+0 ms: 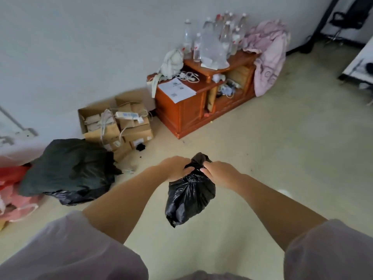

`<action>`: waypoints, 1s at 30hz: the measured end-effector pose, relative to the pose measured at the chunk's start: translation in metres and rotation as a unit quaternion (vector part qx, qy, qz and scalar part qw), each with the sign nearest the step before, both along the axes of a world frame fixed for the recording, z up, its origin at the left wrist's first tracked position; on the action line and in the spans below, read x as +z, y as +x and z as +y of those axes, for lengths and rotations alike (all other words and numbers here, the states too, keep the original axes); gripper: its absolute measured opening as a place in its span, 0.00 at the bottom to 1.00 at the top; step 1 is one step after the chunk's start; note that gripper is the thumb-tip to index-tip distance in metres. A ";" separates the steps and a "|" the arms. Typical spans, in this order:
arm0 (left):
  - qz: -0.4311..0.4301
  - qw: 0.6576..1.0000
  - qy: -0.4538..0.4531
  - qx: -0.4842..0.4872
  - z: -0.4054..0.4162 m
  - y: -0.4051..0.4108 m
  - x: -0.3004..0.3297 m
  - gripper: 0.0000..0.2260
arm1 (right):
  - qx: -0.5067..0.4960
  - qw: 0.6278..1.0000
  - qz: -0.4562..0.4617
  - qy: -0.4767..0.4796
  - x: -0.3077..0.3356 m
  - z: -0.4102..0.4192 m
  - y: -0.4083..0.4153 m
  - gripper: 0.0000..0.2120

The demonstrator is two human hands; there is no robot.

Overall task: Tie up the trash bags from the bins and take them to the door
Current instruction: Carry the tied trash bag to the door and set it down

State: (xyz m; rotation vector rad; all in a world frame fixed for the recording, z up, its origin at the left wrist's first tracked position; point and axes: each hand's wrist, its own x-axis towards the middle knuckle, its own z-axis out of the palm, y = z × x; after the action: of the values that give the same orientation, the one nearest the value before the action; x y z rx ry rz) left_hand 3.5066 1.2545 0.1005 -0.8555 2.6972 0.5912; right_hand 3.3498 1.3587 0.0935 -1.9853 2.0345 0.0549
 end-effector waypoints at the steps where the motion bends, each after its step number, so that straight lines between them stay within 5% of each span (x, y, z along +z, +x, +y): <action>1: 0.002 1.000 -0.002 -0.022 0.009 -0.032 0.001 0.13 | -0.021 1.000 0.000 0.000 0.000 0.016 -0.027 0.13; 14: -0.018 0.974 -0.003 -0.224 0.087 -0.345 0.000 0.14 | -0.251 0.967 -0.026 0.035 -0.002 0.139 -0.284 0.18; 30: 0.003 0.943 0.016 -0.333 -0.045 -0.644 0.008 0.14 | -0.354 0.934 -0.035 0.014 0.008 0.028 -0.545 0.17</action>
State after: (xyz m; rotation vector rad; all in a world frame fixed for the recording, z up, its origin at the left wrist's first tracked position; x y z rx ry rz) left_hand 2.8625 1.2098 0.1089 0.0968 2.7224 0.4650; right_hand 2.8044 1.3864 0.1019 -1.1117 2.5435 -0.1401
